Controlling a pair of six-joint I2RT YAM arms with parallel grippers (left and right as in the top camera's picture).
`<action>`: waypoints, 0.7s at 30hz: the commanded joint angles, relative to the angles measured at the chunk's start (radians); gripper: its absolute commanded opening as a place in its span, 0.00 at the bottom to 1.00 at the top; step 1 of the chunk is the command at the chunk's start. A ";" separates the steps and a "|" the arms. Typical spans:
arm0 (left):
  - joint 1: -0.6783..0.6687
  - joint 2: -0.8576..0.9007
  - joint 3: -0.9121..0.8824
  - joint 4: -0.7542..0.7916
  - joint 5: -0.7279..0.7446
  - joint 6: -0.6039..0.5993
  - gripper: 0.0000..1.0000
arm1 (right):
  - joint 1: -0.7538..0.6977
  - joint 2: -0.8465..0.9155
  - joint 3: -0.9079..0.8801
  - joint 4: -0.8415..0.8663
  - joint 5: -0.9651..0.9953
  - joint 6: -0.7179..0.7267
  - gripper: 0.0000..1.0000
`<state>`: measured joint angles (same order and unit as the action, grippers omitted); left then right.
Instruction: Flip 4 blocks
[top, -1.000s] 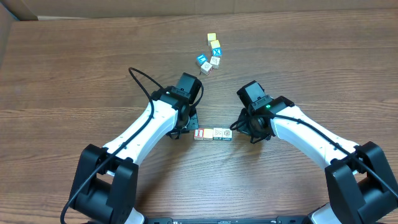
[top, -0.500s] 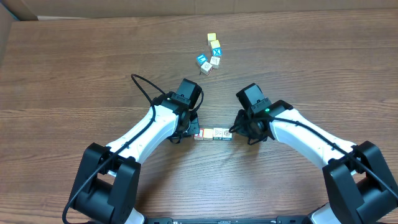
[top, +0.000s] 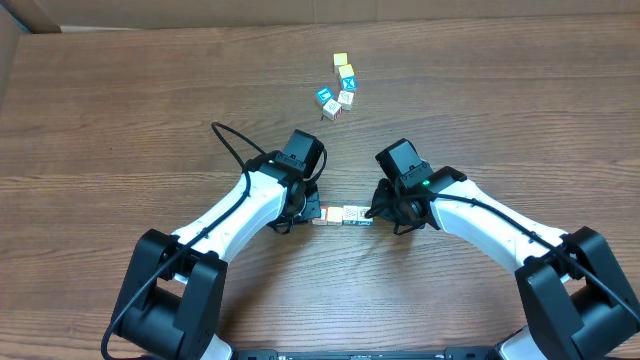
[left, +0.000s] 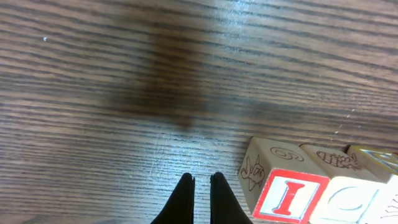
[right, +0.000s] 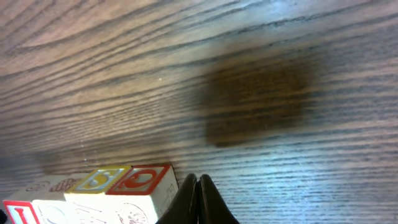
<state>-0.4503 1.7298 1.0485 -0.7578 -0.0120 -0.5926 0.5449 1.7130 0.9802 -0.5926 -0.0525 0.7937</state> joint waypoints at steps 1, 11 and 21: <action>-0.003 0.004 -0.008 0.004 0.032 0.002 0.04 | 0.006 0.027 -0.006 0.013 0.006 0.015 0.04; -0.003 0.004 -0.008 0.010 0.036 0.002 0.04 | 0.006 0.060 -0.006 0.044 -0.039 0.020 0.04; -0.003 0.005 -0.008 0.026 0.038 0.001 0.04 | 0.006 0.060 -0.006 0.054 -0.047 0.016 0.04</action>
<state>-0.4503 1.7298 1.0477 -0.7353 0.0158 -0.5930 0.5453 1.7668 0.9794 -0.5484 -0.0906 0.8082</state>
